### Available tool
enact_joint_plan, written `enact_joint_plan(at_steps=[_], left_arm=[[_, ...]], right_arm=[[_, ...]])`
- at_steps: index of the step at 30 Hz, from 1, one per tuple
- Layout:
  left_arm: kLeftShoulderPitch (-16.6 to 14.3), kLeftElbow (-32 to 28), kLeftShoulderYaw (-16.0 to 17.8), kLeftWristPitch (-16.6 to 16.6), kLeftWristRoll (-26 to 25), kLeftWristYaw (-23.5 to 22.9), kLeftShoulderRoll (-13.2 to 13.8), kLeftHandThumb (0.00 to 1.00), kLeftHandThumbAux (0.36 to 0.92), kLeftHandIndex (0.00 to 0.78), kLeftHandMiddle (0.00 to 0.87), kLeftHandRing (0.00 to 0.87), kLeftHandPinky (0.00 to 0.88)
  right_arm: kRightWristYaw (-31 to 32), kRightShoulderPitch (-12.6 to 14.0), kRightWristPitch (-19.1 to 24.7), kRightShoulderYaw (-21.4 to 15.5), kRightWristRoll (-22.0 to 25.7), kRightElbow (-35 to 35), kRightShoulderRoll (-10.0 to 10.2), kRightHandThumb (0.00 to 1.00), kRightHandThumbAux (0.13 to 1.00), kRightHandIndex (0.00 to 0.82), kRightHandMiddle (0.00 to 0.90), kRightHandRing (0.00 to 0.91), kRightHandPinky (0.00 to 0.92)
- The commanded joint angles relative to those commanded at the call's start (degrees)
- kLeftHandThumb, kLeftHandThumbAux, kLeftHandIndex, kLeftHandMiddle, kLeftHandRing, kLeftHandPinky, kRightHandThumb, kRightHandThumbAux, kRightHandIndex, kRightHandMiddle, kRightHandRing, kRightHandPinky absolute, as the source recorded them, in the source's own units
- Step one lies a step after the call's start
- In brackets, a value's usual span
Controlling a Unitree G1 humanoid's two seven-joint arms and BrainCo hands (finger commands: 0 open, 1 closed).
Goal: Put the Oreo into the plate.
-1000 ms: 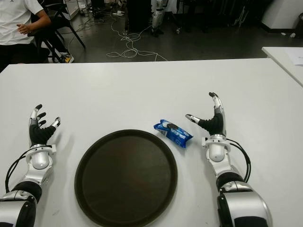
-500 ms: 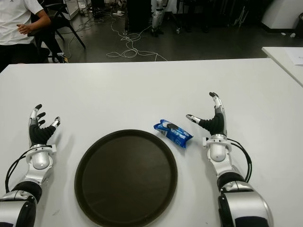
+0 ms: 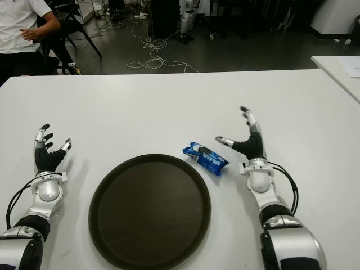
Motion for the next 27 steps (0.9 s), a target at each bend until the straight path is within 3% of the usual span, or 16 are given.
enact_joint_plan(at_steps=[8,27], left_arm=[[-0.11,0.04,0.42,0.08,-0.51,-0.43,-0.18,0.000,0.808,0.087,0.079,0.120,0.168],[0.00,-0.10,0.66,-0.25,-0.90,-1.22,-0.45,0.000,0.795,0.083,0.068,0.110,0.166]], right_arm=[[-0.34,0.04,0.77,0.22,-0.31,0.05,-0.04,0.000,0.736,0.205,0.162,0.135,0.101],[-1.72,0.08,1.61,0.88,-1.68,0.05,-0.31,0.000,0.682,0.172,0.137,0.116,0.096]])
